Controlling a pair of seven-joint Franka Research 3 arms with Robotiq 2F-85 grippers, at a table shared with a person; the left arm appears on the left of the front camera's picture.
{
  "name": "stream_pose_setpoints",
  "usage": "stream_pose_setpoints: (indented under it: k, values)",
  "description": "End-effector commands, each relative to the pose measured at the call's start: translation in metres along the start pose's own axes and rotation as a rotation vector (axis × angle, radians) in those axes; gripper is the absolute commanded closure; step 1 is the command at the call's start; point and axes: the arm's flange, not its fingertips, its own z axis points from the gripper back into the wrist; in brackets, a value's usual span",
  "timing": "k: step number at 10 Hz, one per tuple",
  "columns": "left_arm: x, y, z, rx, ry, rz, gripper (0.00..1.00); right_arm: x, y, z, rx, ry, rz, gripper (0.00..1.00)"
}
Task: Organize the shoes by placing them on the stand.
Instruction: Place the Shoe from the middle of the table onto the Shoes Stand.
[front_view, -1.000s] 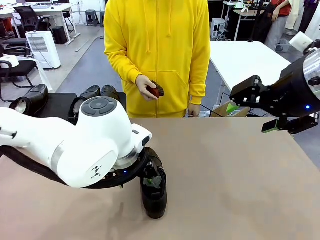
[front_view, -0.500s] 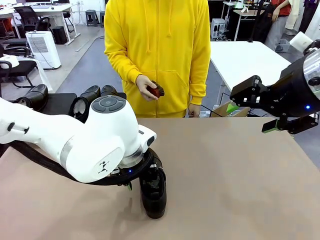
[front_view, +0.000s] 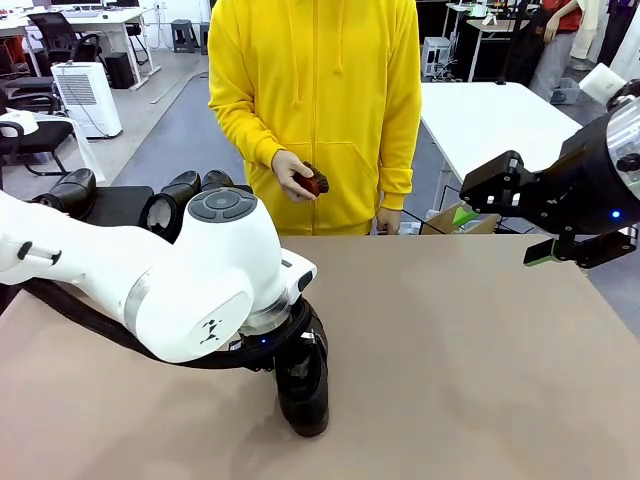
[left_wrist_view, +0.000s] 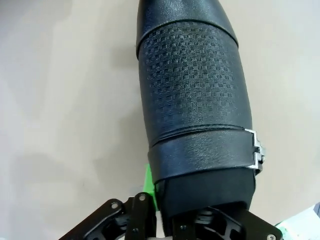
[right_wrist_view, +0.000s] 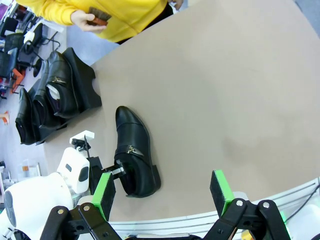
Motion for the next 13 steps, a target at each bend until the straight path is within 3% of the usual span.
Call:
stream_pose_setpoints:
  k: [1,3,4,6,7,9,11,13]
  values:
    - [0.003,0.001,-0.006,0.031,0.044,0.015,1.00,0.002,-0.001,0.002,0.021,0.022,0.008,0.00]
    - [0.003,0.005,-0.001,0.012,0.076,0.003,1.00,0.002,-0.001,0.002,0.021,0.022,0.008,0.00]
    - [-0.001,0.011,0.021,-0.044,0.102,0.026,1.00,0.002,-0.001,0.002,0.021,0.022,0.008,0.00]
    - [-0.004,0.027,0.077,-0.113,0.076,-0.070,1.00,0.002,-0.001,0.002,0.021,0.022,0.008,0.00]
    - [0.001,0.038,0.103,-0.224,0.085,-0.155,1.00,0.002,-0.001,0.002,0.021,0.022,0.008,0.00]
    - [0.019,0.075,0.157,-0.252,-0.103,-0.243,1.00,0.002,-0.001,0.002,0.021,0.022,0.008,0.00]
    - [0.029,0.107,0.194,-0.126,-0.246,-0.280,1.00,0.002,-0.001,0.002,0.021,0.022,0.008,0.00]
    - [0.039,0.136,0.215,-0.021,-0.299,-0.258,1.00,0.002,-0.001,0.002,0.021,0.022,0.008,0.00]
